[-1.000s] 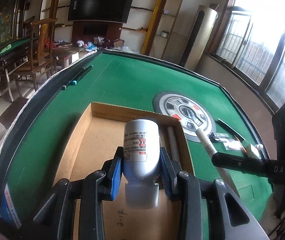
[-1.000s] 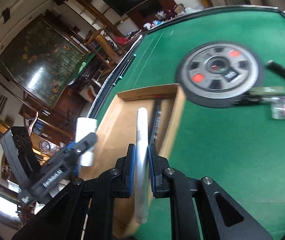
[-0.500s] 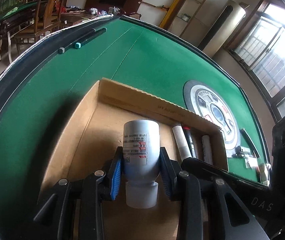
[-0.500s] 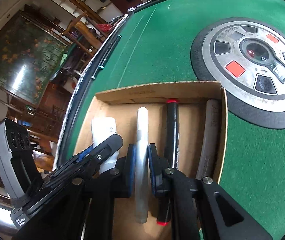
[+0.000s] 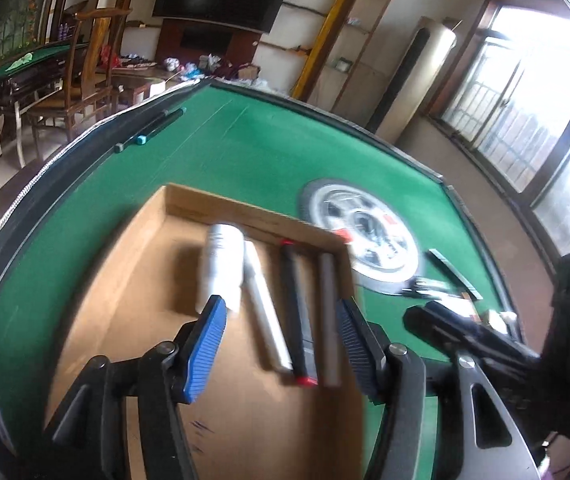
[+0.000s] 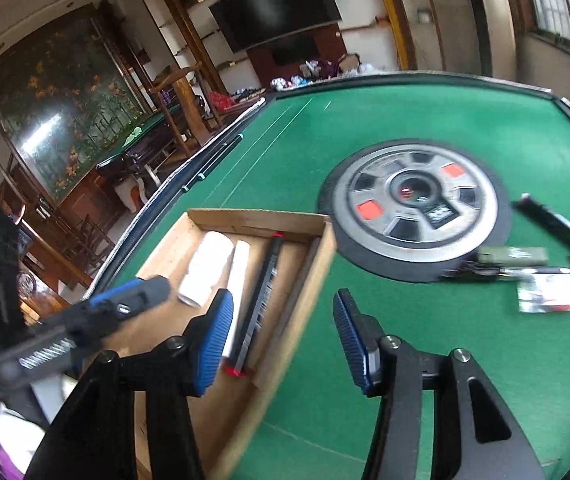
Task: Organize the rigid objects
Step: 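Grasp the clear package with the red candle using the left tool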
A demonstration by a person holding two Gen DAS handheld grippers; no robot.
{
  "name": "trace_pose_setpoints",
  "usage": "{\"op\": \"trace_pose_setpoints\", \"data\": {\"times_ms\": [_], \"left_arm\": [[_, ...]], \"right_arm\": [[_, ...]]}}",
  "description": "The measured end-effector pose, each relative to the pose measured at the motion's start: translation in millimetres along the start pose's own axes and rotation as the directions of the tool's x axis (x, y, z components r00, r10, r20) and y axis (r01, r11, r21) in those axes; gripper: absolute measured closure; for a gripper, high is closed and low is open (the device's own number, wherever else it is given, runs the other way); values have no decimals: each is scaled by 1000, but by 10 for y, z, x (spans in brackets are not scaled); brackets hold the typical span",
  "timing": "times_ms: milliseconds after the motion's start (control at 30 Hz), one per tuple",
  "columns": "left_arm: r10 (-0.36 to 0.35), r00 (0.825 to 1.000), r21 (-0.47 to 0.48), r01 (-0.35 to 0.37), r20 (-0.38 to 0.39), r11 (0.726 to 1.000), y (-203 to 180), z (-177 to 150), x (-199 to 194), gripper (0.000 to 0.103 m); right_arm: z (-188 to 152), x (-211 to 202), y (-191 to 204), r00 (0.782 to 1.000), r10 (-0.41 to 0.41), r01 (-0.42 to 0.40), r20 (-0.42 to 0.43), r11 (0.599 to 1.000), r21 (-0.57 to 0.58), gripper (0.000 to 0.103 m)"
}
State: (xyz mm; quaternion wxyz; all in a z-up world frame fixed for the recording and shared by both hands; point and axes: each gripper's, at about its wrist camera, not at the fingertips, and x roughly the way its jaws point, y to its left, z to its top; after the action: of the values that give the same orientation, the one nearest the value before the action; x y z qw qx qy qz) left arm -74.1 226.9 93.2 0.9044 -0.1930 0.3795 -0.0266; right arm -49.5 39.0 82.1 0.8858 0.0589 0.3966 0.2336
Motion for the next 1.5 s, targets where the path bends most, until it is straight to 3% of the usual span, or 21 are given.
{"op": "trace_pose_setpoints", "data": {"times_ms": [100, 233, 367, 467, 533, 567, 600, 633, 667, 733, 800, 933, 1033, 1133, 1200, 1333, 1500], "left_arm": [[-81, 996, 12, 81, 21, 997, -308, -41, -270, 42], [-159, 984, 79, 153, 85, 985, -720, 11, -743, 40], [-241, 964, 115, 229, 110, 967, -1051, 220, -1221, 36], [-285, 948, 131, 268, 138, 955, -1262, 517, -1591, 30], [-297, 940, 130, 277, 171, 952, -1362, 727, -1839, 14], [-305, 934, 132, 284, 185, 950, -1404, 799, -1910, 8], [-305, 929, 132, 282, 210, 950, -1438, 878, -1984, 0], [-299, 926, 135, 273, 231, 952, -1460, 920, -2014, 1], [-297, 924, 141, 269, 239, 953, -1464, 919, -2021, 1], [-314, 920, 148, 286, 232, 947, -1448, 831, -1889, 1], [-312, 933, 137, 290, 181, 947, -1403, 642, -1612, 1], [-279, 960, 85, 277, 15, 957, -1327, 88, -871, 1], [-236, 970, 113, 241, -52, 964, -1377, -313, -530, 1], [-208, 976, 151, 216, -69, 965, -1387, -630, -343, 1], [-195, 978, 167, 206, -79, 964, -1353, -734, -254, 1], [-156, 986, 176, 165, -61, 971, -1274, -756, -185, 1], [-153, 987, 154, 160, -57, 975, -1192, -697, -164, 1]], "right_arm": [[-56, -367, -183, 998, -26, 27, 52, 1000, -14, 52], [-4, -1175, -546, 983, -66, 67, 171, 998, -2, 52], [374, -2242, -1014, 947, -109, 88, 301, 993, 83, 52], [829, -3177, -1271, 887, -198, 145, 417, 977, 156, 50], [1161, -3748, -1316, 827, -299, 249, 477, 954, 167, 46], [1292, -3987, -1316, 786, -359, 309, 504, 933, 182, 43], [1421, -4168, -1295, 751, -407, 365, 519, 912, 186, 28], [1544, -4282, -1283, 740, -435, 412, 514, 896, 165, 12], [1624, -4280, -1295, 757, -439, 429, 484, 893, 139, 7], [1620, -4056, -1383, 823, -422, 409, 381, 905, 117, 6], [1383, -3613, -1483, 865, -397, 382, 307, 918, 111, 6], [914, -2470, -1684, 924, -359, 355, 132, 933, 54, 6], [636, -1670, -1899, 971, -237, 236, -5, 965, 117, 8], [460, -1002, -1994, 983, -164, 177, -87, 970, 168, 14], [439, -679, -1997, 977, -176, 194, -119, 968, 157, 14], [528, -146, -1982, 968, -195, 211, -159, 973, 91, 19], [472, 261, -2016, 959, -148, 179, -244, 978, 110, 23]]}}
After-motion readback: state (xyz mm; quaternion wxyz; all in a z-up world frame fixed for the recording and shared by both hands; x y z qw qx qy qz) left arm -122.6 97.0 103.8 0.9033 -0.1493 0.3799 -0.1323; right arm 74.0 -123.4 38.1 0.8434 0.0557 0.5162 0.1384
